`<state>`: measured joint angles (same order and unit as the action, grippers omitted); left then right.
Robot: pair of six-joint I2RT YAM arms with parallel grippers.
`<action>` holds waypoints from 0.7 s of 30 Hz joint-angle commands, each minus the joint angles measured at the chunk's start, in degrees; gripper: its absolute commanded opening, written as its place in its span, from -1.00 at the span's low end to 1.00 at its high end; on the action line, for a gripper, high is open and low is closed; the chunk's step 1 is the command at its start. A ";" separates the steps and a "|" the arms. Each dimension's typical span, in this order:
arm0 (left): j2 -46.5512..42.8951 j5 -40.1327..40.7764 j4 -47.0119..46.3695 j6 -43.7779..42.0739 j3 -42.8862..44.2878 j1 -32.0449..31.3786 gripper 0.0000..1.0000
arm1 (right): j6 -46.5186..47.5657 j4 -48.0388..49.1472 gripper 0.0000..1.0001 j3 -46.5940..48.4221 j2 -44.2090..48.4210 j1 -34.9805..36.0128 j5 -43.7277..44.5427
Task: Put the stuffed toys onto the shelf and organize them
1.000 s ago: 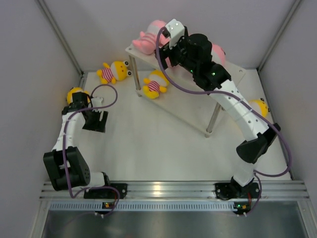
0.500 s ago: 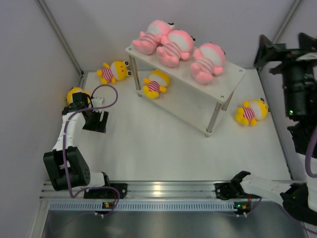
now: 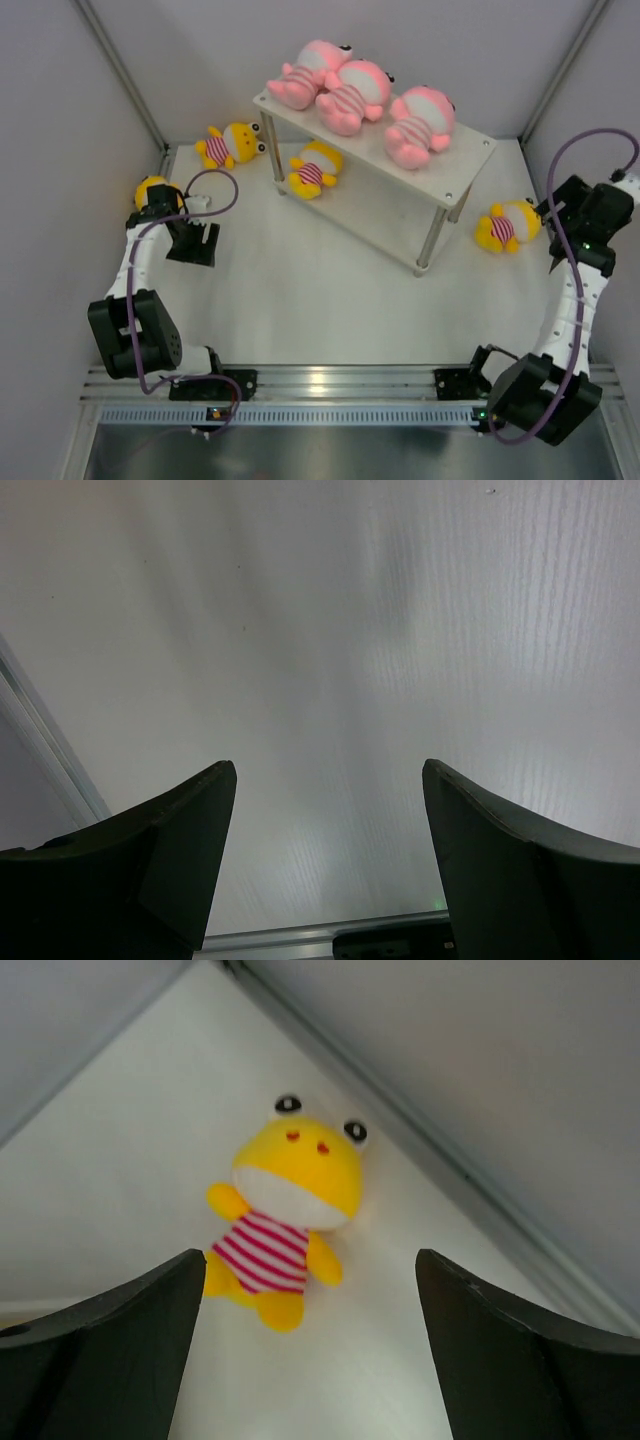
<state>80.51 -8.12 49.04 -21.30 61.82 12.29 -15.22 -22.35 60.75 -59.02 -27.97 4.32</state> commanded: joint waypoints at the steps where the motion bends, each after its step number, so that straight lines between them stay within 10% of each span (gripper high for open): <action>1: -0.53 -0.41 -1.31 -1.20 1.64 0.27 0.62 | -11.14 7.22 0.71 -5.80 0.94 -2.62 -16.42; 9: -0.35 -0.67 -1.31 -0.85 1.55 0.36 0.62 | -10.44 17.86 0.57 -14.52 -8.54 -2.62 -20.31; 21: -2.11 -0.49 -1.14 -0.41 0.84 0.27 0.62 | -3.06 14.27 0.68 2.26 -30.94 -2.62 -12.22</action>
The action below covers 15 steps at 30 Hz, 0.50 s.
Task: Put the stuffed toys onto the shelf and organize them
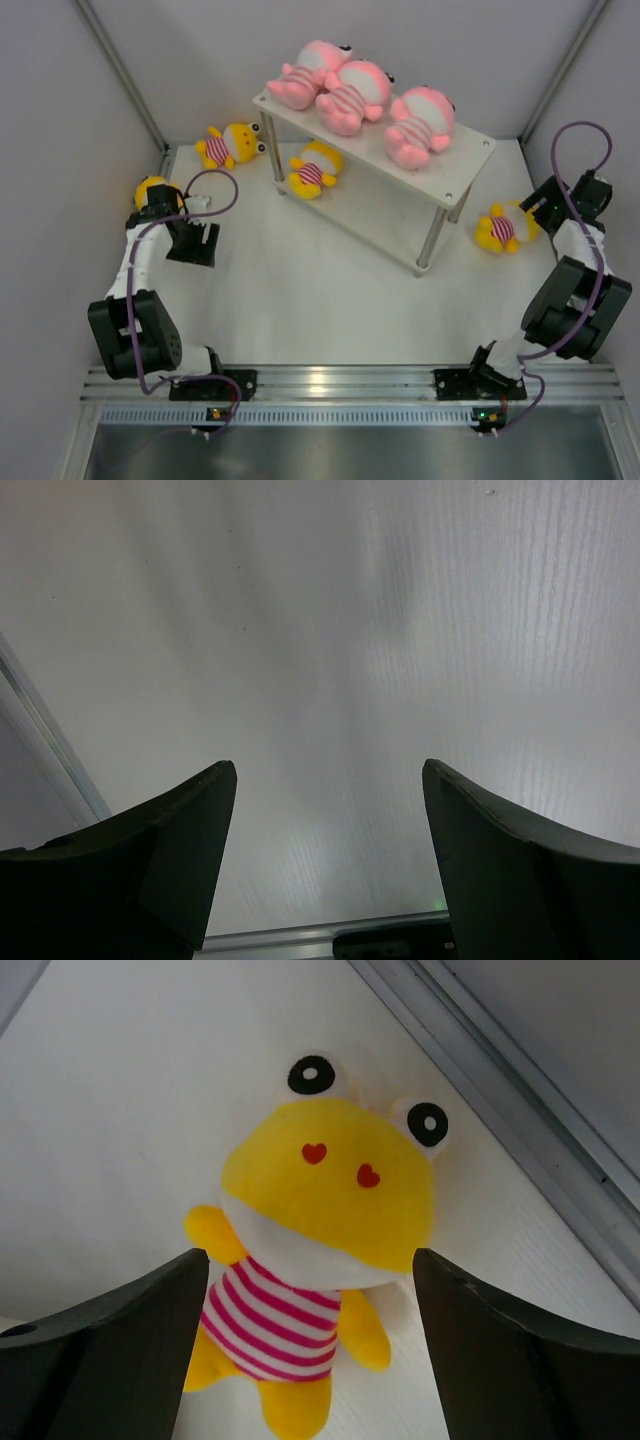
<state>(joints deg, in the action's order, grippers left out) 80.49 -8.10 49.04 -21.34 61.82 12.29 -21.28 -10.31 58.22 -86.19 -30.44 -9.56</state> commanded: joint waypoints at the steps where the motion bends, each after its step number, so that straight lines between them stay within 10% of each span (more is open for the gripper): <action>1: -2.26 -0.78 -1.05 -0.28 1.02 0.27 0.62 | 3.87 2.13 0.67 6.54 -5.29 -0.06 0.35; 11: -4.55 -8.95 3.26 -3.17 1.81 -1.57 0.53 | 3.17 5.39 0.59 9.19 -16.01 0.73 0.42; 15: -5.60 -8.78 4.22 -3.71 1.11 -6.30 0.52 | 3.26 6.96 -0.23 8.06 -16.20 1.34 2.26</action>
<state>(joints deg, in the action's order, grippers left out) 77.17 -14.48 51.55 -23.35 61.82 9.02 -18.57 -6.81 64.88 -102.45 -29.71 -9.30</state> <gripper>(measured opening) 0.764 0.432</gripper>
